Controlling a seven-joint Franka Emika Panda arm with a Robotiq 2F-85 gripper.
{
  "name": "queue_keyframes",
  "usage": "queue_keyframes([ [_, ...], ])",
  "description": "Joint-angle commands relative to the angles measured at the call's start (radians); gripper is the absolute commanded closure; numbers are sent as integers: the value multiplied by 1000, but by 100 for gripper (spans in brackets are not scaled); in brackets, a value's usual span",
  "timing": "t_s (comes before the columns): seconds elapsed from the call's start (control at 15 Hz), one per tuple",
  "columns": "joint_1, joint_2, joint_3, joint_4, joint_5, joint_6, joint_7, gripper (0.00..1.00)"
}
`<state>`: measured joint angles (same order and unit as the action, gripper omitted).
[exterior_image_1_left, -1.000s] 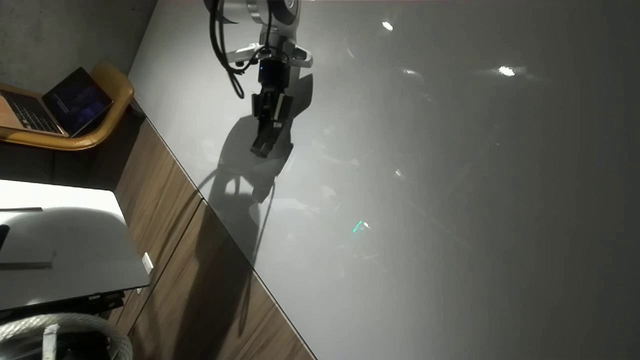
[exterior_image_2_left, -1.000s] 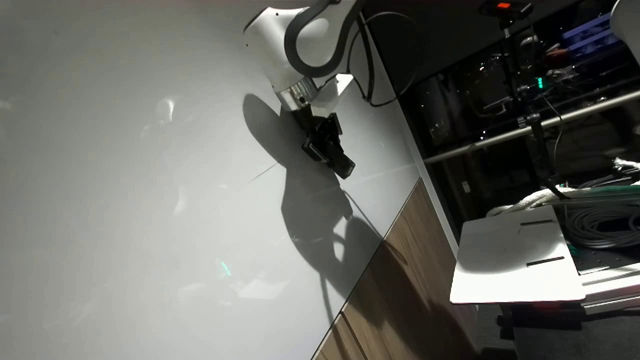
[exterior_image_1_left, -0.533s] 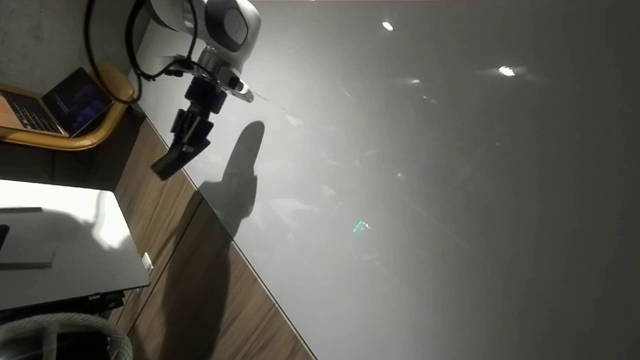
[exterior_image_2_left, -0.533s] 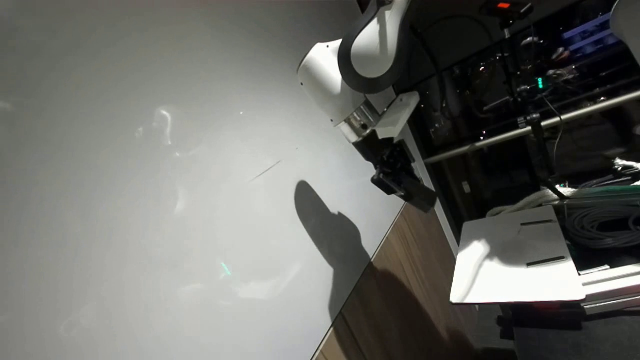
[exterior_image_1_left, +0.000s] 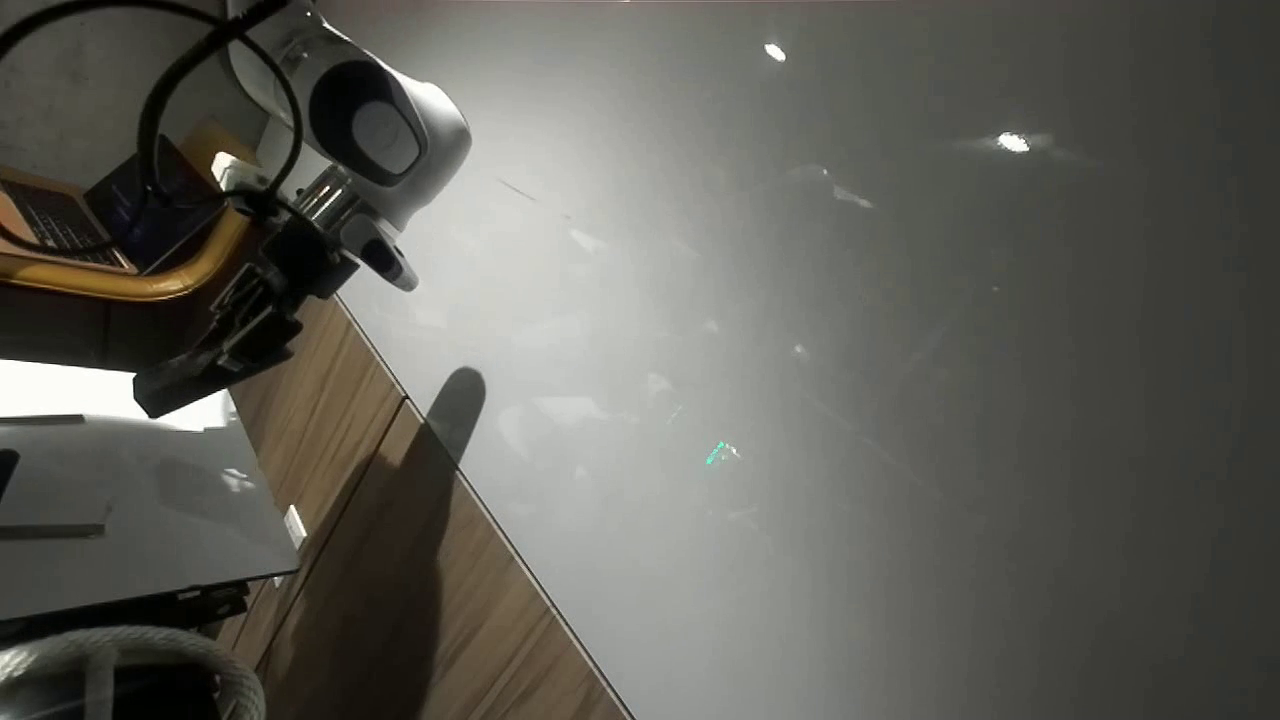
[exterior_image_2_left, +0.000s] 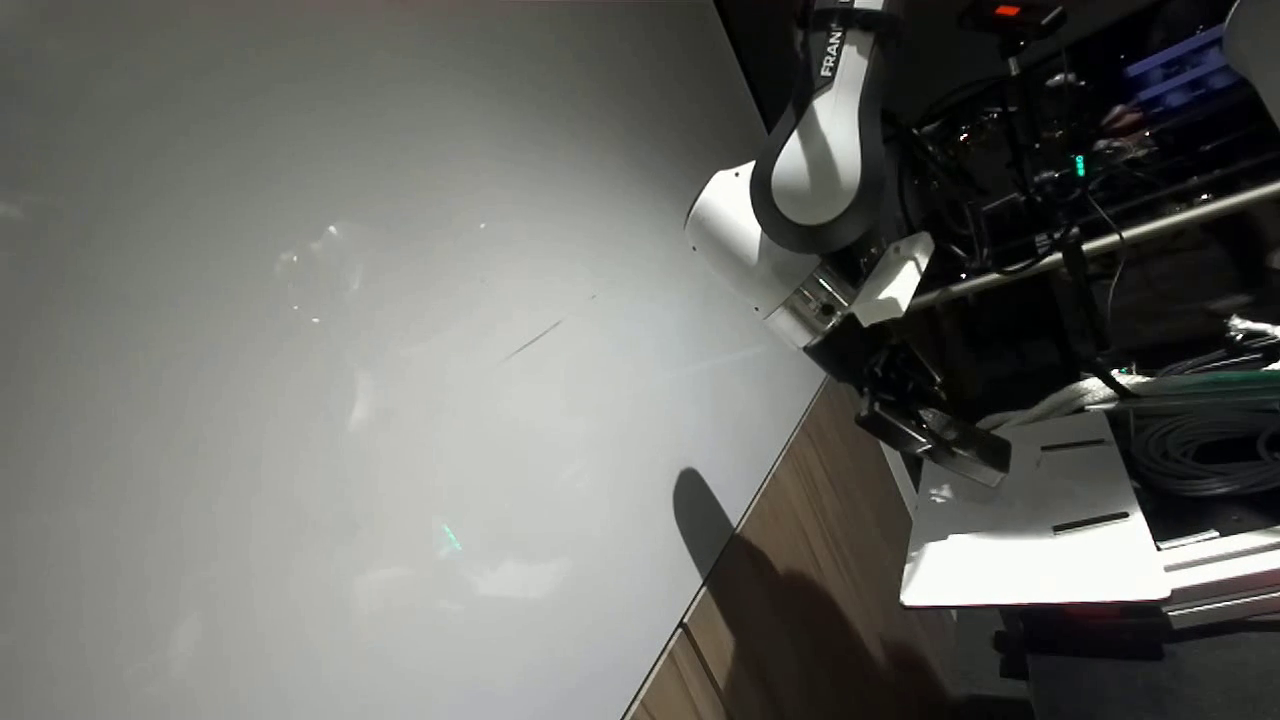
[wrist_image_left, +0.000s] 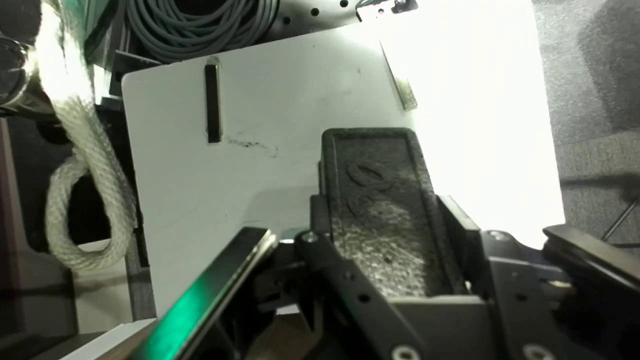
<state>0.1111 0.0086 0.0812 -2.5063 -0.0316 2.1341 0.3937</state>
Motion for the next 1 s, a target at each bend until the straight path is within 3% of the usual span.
queue_keyframes([
  [0.0, -6, 71, 3, 17, -17, 46, -96, 71],
  [0.4, -11, 135, -14, 28, -56, 36, -177, 71],
  [0.93, -13, 144, -37, 82, -151, 38, -171, 71],
])
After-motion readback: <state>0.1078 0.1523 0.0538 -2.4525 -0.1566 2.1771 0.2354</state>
